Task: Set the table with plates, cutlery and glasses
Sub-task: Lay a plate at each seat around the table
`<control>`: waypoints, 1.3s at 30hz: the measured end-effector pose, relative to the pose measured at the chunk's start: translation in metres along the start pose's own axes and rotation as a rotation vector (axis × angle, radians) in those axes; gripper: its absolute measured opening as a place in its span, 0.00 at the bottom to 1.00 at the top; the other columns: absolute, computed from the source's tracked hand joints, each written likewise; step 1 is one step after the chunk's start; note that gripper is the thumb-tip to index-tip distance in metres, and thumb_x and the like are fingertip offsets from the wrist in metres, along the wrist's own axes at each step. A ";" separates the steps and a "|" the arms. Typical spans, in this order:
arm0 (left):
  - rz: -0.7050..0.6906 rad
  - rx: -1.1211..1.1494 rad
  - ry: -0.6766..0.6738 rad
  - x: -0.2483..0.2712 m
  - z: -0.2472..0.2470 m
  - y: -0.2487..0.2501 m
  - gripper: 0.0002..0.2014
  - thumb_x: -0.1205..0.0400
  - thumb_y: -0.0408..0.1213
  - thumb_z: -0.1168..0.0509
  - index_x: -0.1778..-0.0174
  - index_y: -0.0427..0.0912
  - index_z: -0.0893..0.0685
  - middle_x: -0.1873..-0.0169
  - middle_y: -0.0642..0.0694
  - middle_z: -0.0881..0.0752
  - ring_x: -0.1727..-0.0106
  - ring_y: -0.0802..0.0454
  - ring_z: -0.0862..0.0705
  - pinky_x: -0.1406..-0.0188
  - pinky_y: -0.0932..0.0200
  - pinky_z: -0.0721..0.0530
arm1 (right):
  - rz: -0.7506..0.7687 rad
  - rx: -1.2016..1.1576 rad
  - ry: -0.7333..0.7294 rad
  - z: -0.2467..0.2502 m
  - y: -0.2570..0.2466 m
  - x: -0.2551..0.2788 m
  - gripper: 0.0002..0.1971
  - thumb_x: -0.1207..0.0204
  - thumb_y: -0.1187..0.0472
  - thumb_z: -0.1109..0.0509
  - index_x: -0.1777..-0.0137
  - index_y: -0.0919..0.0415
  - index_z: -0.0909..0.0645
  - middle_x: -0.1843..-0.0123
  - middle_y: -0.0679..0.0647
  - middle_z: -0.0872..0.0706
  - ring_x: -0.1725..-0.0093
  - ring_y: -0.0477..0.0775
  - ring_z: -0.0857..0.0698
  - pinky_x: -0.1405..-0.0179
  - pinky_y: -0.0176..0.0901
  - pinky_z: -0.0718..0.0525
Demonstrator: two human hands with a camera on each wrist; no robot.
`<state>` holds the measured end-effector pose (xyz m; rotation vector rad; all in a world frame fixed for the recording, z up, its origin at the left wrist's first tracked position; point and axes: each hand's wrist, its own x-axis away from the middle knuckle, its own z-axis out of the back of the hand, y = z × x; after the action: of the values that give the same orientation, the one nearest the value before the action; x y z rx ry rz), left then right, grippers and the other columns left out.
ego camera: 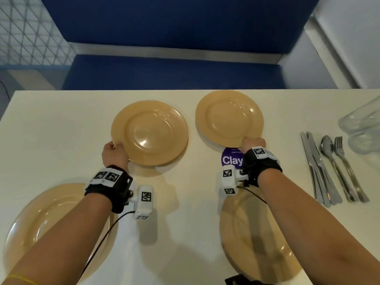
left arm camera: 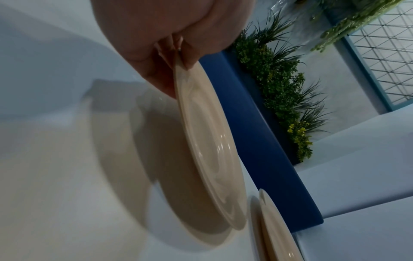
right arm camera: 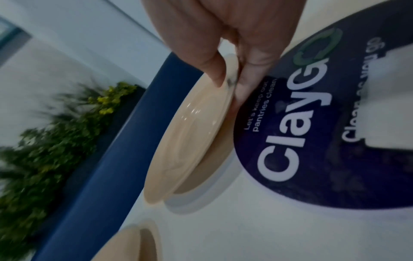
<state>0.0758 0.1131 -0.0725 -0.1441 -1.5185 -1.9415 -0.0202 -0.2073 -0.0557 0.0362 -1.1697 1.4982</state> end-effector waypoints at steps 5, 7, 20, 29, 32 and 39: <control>0.021 0.067 -0.034 -0.009 0.006 0.001 0.17 0.19 0.37 0.43 0.34 0.40 0.21 0.48 0.43 0.17 0.50 0.44 0.18 0.40 0.41 0.16 | 0.079 0.155 0.261 -0.019 -0.009 0.030 0.33 0.28 0.61 0.31 0.25 0.67 0.39 0.26 0.63 0.36 0.29 0.64 0.32 0.34 0.53 0.27; 0.022 0.080 -0.056 -0.015 0.010 0.003 0.17 0.19 0.37 0.43 0.35 0.39 0.21 0.46 0.40 0.16 0.50 0.43 0.18 0.40 0.40 0.16 | 0.214 0.179 0.250 -0.037 -0.008 0.049 0.36 0.29 0.62 0.29 0.23 0.66 0.41 0.24 0.64 0.39 0.26 0.64 0.37 0.27 0.54 0.32; 0.024 0.034 -0.194 -0.103 0.090 0.027 0.18 0.19 0.35 0.44 0.33 0.40 0.23 0.43 0.39 0.16 0.44 0.39 0.17 0.42 0.40 0.15 | 0.411 0.214 -0.308 -0.208 -0.045 0.164 0.31 0.24 0.67 0.34 0.21 0.61 0.38 0.29 0.58 0.21 0.31 0.57 0.22 0.39 0.39 0.25; -0.082 -0.226 -0.282 -0.162 0.123 0.042 0.31 0.27 0.29 0.43 0.24 0.43 0.29 0.37 0.39 0.16 0.38 0.38 0.17 0.36 0.40 0.18 | 0.424 0.302 -0.341 -0.262 -0.066 0.177 0.33 0.25 0.70 0.31 0.21 0.59 0.37 0.31 0.56 0.19 0.32 0.55 0.20 0.47 0.32 0.29; -0.130 -0.333 -0.262 -0.167 0.127 0.047 0.36 0.24 0.26 0.41 0.18 0.46 0.40 0.32 0.41 0.19 0.34 0.40 0.19 0.33 0.43 0.20 | 0.432 0.323 -0.347 -0.269 -0.070 0.178 0.34 0.25 0.70 0.30 0.20 0.59 0.38 0.31 0.56 0.19 0.32 0.55 0.21 0.47 0.30 0.30; -0.160 -0.389 -0.238 -0.172 0.132 0.047 0.35 0.23 0.27 0.40 0.18 0.47 0.40 0.35 0.41 0.17 0.35 0.41 0.18 0.32 0.44 0.21 | 0.436 0.341 -0.350 -0.275 -0.069 0.177 0.36 0.26 0.68 0.29 0.19 0.58 0.39 0.31 0.57 0.20 0.31 0.56 0.21 0.39 0.35 0.27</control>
<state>0.1955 0.3003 -0.0717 -0.4474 -1.3092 -2.4047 0.1298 0.0917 -0.0427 0.3017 -1.2323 2.1320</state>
